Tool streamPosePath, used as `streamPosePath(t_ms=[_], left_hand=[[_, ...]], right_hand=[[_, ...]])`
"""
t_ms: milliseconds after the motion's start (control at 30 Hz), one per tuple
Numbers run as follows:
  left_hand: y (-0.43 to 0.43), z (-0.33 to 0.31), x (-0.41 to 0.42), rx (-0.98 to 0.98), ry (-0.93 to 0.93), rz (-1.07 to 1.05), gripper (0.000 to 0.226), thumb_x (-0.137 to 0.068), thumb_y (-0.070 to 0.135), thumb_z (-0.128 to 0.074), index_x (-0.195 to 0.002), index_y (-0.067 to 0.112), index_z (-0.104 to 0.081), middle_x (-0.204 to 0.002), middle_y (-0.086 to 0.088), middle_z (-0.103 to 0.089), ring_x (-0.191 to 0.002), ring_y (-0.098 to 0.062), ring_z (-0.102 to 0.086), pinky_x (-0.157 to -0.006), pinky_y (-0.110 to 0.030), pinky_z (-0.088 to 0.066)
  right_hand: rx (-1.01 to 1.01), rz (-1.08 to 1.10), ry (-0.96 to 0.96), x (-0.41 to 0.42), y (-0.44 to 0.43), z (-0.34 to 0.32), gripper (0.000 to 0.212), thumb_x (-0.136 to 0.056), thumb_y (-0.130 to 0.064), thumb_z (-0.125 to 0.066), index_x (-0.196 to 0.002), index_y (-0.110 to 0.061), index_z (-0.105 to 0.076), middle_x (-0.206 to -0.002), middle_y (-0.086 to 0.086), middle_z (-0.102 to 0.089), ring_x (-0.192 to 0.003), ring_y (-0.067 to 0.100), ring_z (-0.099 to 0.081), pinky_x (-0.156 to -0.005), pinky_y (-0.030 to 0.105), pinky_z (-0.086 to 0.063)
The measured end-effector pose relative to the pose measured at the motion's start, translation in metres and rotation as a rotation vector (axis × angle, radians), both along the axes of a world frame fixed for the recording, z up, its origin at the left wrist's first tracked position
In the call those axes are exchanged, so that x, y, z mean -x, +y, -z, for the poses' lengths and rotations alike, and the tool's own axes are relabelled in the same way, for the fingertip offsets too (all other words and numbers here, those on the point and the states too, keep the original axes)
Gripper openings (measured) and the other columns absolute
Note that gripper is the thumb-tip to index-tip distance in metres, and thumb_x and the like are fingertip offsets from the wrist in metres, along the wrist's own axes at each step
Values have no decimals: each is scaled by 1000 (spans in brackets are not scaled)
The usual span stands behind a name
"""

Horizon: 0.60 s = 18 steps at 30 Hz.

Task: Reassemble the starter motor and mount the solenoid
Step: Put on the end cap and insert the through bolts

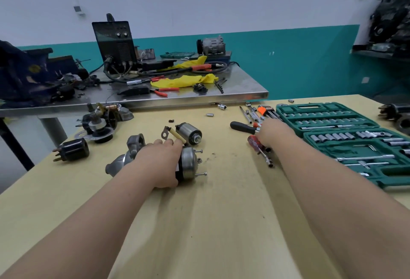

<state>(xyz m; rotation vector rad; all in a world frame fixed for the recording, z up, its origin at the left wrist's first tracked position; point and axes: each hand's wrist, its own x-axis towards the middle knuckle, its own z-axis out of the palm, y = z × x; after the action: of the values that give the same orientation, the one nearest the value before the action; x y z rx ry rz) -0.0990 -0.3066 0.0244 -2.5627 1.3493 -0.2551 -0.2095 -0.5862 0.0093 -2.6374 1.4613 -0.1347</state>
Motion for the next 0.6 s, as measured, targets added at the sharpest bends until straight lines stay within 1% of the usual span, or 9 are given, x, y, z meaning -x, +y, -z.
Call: streamPosePath(t_ms=[133, 200, 267, 333, 367, 400, 467, 500, 600], left_hand=[[-3, -1, -1, 27, 77, -7, 75, -65, 68, -61, -122, 25, -39, -117, 2, -52, -102, -19, -45, -73, -32, -37], [-4, -2, -3, 76, 146, -27, 82, -63, 79, -52, -123, 24, -42, -120, 2, -51, -104, -19, -44, -76, -33, -36], [-5, -3, -3, 129, 228, -61, 95, -65, 86, -42, -132, 19, -39, -131, -4, -49, -110, -22, -43, -84, -36, -39], [-7, -4, -3, 209, 333, -98, 105, -72, 87, -36, -147, 15, -23, -148, -10, -36, -128, -28, -41, -98, -39, -38], [-7, -5, -3, 291, 404, -103, 101, -76, 85, -37, -149, 18, -17, -152, -10, -31, -131, -28, -40, -100, -39, -37], [-6, -5, -4, 404, 485, -101, 93, -78, 82, -40, -146, 24, -16, -149, -7, -33, -126, -27, -45, -95, -38, -40], [-3, -7, -6, 675, 657, -67, 75, -75, 78, -50, -128, 34, -23, -129, 5, -44, -105, -11, -54, -76, -28, -43], [0, -7, -6, 793, 718, -23, 70, -70, 77, -55, -119, 36, -28, -120, 12, -46, -100, 0, -53, -72, -20, -41], [4, 1, -5, 908, 708, 166, 45, -63, 71, -67, -99, 52, -45, -117, 23, -40, -109, 14, -44, -80, -6, -32]], right_hand=[[-3, -2, 81, -10, -6, 5, 17, -89, -19, -56, -101, -8, -59, -85, 10, -59, -73, 24, -58, -61, 35, -52], [37, -28, 11, -8, -6, -3, 15, -89, -23, -56, -93, -8, -57, -80, 8, -58, -68, 21, -56, -53, 31, -47], [102, -101, -261, -3, 0, -11, 21, -91, -30, -55, -83, -11, -56, -73, 5, -56, -63, 18, -52, -48, 27, -35], [89, -282, -625, 6, 22, -21, 19, -91, -34, -54, -78, -20, -54, -74, -2, -55, -64, 14, -50, -48, 26, -32], [27, -374, -757, 11, 38, -25, 14, -91, -35, -56, -80, -26, -55, -75, -8, -57, -64, 9, -51, -48, 24, -34], [-61, -454, -857, 16, 56, -29, 9, -90, -34, -58, -82, -31, -56, -74, -10, -61, -64, 6, -53, -48, 19, -37], [-210, -591, -964, 22, 91, -32, 8, -89, -31, -61, -82, -34, -59, -71, -19, -64, -60, -2, -54, -50, 11, -36], [-259, -643, -972, 22, 107, -33, 7, -89, -29, -61, -83, -32, -61, -70, -19, -64, -56, -2, -52, -51, 12, -35], [-338, -729, -977, 15, 137, -34, 8, -88, -26, -65, -82, -32, -64, -70, -14, -64, -54, -2, -51, -53, 13, -37]])
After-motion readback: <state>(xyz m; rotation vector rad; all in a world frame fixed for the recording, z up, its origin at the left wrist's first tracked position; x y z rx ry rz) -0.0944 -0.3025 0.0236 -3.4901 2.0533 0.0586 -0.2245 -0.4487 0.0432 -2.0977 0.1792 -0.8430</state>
